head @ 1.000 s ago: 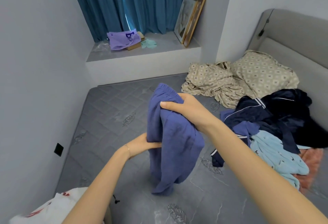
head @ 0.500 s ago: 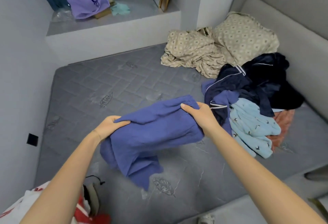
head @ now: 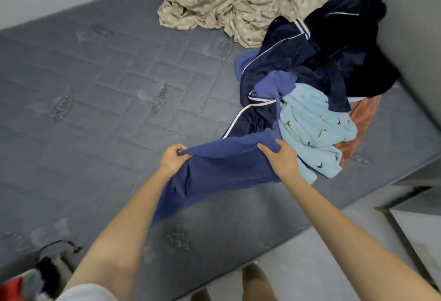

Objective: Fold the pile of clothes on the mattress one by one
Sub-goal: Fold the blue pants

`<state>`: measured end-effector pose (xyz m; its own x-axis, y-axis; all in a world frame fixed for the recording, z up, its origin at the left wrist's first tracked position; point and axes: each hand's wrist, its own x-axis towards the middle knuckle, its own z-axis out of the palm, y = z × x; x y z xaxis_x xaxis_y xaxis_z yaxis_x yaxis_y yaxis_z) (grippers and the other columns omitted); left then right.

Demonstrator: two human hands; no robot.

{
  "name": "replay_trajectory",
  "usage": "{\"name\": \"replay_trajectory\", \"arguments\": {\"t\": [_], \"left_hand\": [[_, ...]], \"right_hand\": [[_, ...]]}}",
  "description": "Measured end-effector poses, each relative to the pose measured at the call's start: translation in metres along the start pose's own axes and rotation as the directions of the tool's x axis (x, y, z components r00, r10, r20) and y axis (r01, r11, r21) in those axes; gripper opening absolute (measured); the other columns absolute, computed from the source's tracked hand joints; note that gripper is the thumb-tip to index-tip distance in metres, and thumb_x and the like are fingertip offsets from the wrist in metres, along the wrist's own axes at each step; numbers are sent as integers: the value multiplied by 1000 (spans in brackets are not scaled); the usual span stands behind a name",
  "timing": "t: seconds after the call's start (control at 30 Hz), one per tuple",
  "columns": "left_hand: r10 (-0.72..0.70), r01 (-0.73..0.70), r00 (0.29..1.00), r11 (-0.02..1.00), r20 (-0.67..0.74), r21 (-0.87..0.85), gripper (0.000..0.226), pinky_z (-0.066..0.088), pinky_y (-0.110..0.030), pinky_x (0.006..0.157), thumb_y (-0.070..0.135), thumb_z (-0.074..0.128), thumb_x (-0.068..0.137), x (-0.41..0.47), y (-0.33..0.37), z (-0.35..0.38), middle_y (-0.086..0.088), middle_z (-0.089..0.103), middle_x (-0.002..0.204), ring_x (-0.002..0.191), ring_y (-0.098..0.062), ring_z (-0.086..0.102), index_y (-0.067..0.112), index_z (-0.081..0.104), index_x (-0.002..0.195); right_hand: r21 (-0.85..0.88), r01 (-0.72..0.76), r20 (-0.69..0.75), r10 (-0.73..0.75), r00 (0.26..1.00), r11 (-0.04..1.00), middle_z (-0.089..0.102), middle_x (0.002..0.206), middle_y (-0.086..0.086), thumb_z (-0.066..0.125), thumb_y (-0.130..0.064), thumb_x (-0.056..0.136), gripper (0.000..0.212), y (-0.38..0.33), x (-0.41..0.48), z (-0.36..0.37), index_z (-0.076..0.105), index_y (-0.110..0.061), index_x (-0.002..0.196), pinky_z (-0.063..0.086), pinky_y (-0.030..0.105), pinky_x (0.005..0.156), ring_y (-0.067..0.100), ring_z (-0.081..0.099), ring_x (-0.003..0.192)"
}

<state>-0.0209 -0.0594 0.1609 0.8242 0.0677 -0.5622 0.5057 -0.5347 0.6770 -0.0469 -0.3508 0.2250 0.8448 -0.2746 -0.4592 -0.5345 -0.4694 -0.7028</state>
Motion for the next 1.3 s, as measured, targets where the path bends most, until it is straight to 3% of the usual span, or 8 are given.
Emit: {"name": "replay_trajectory", "arguments": {"t": [0.1, 0.27, 0.47, 0.63, 0.77, 0.83, 0.97, 1.3], "left_hand": [[50, -50, 999, 998, -2, 37, 12, 36, -29, 65, -4, 63, 85, 54, 8, 46, -11, 55, 75, 76, -18, 45, 5, 58, 79], [25, -23, 999, 998, -47, 53, 19, 43, -33, 72, 5, 64, 86, 124, 2, 106, -2, 57, 70, 72, -19, 49, 18, 59, 73], [-2, 12, 993, 997, -117, 83, 8, 49, -39, 88, 9, 63, 87, 170, -25, 148, -3, 67, 88, 92, -30, 63, 15, 67, 90], [45, -8, 976, 985, -212, 172, 27, 42, -41, 100, 13, 64, 88, 172, -42, 152, -8, 65, 117, 111, -28, 58, 12, 65, 115], [162, -86, 936, 966, -312, 244, 37, 32, -45, 109, 17, 62, 92, 148, -58, 138, -8, 55, 135, 128, -26, 48, 11, 59, 128], [173, -79, 932, 955, -319, 287, 40, 28, -47, 112, 20, 60, 94, 138, -72, 125, -8, 50, 141, 133, -25, 43, 13, 55, 133], [155, -31, 951, 907, -266, 419, 49, 11, -46, 117, 30, 55, 95, 119, -102, 98, -2, 37, 151, 142, -21, 30, 23, 44, 142], [246, -73, 948, 786, -201, 614, 59, -11, -40, 115, 39, 56, 94, 58, -189, 36, -5, 28, 156, 146, -26, 19, 23, 36, 147]], "right_hand": [[-25, -56, -50, 55, 997, 998, 48, 63, -2, 63, -36, 91, 34, 31, 54, -9, 45, -20, 66, 37, 36, 64, 24, 47, 69], [-52, -29, -82, 25, 996, 998, 60, 77, 1, 62, -41, 91, 30, 77, 134, -6, 60, -12, 88, 41, 31, 62, 19, 55, 72], [-171, -1, -42, -6, 999, 985, 50, 70, -9, 64, -34, 90, 24, 123, 199, 21, 49, -17, 83, 34, 31, 63, 17, 51, 72], [-238, -12, 26, 19, 999, 971, 61, 95, 5, 65, -23, 89, 23, 134, 219, 36, 58, -7, 103, 40, 31, 73, 28, 59, 93], [-457, 181, -72, -239, 968, 871, 52, 131, 16, 71, -19, 83, 55, 121, 208, 47, 52, -8, 133, 35, 44, 103, 36, 46, 123], [-523, 315, 24, -356, 934, 792, 46, 139, 16, 70, -22, 84, 61, 109, 196, 63, 47, -8, 139, 31, 45, 108, 36, 40, 129], [-592, 424, 271, -326, 906, 686, 30, 154, 7, 61, -38, 91, 68, 95, 172, 106, 32, -18, 149, 17, 40, 117, 28, 18, 146], [-592, 598, 448, -396, 801, 540, 21, 159, 4, 57, -50, 90, 74, 71, 96, 216, 24, -26, 152, 5, 42, 120, 27, 8, 148]]}}
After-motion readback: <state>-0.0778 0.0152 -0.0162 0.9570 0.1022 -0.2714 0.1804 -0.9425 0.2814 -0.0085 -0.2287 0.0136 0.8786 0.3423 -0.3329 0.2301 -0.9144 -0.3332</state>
